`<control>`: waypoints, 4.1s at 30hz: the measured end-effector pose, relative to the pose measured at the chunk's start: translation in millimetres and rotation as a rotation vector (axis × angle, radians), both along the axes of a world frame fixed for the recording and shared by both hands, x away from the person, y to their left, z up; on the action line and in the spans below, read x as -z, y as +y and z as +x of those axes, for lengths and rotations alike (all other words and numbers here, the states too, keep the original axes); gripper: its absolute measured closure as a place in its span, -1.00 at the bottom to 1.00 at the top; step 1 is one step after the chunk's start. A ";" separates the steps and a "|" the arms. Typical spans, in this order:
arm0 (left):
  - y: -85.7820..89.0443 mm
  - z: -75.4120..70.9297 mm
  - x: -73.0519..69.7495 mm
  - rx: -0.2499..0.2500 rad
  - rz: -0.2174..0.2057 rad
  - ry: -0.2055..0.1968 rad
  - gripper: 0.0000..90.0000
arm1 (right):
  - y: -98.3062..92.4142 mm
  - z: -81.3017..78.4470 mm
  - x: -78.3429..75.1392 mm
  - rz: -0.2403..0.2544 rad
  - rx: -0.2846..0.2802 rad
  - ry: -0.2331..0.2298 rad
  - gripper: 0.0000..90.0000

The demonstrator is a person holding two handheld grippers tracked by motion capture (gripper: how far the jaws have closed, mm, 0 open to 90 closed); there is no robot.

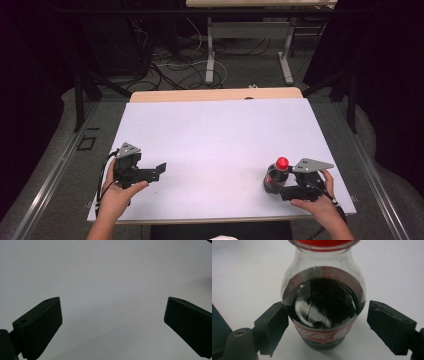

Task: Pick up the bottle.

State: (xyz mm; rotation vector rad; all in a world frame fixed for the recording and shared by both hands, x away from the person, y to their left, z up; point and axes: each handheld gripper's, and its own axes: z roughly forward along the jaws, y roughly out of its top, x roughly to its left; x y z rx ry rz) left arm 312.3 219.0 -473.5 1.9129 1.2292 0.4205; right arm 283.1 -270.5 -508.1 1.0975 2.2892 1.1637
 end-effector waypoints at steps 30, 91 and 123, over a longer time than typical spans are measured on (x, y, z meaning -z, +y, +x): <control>-1.1 0.4 3.6 -0.008 0.005 0.012 -0.95 | 10.8 3.6 7.9 0.012 0.008 -0.027 -0.38; -62.4 2.6 -38.6 0.195 -0.072 -0.089 -0.65 | 139.2 44.9 -15.8 0.043 -0.225 -0.075 -0.35; -135.0 15.1 -71.6 0.441 -0.120 -0.074 -0.31 | 136.1 35.0 -20.1 0.101 -0.278 -0.099 -0.35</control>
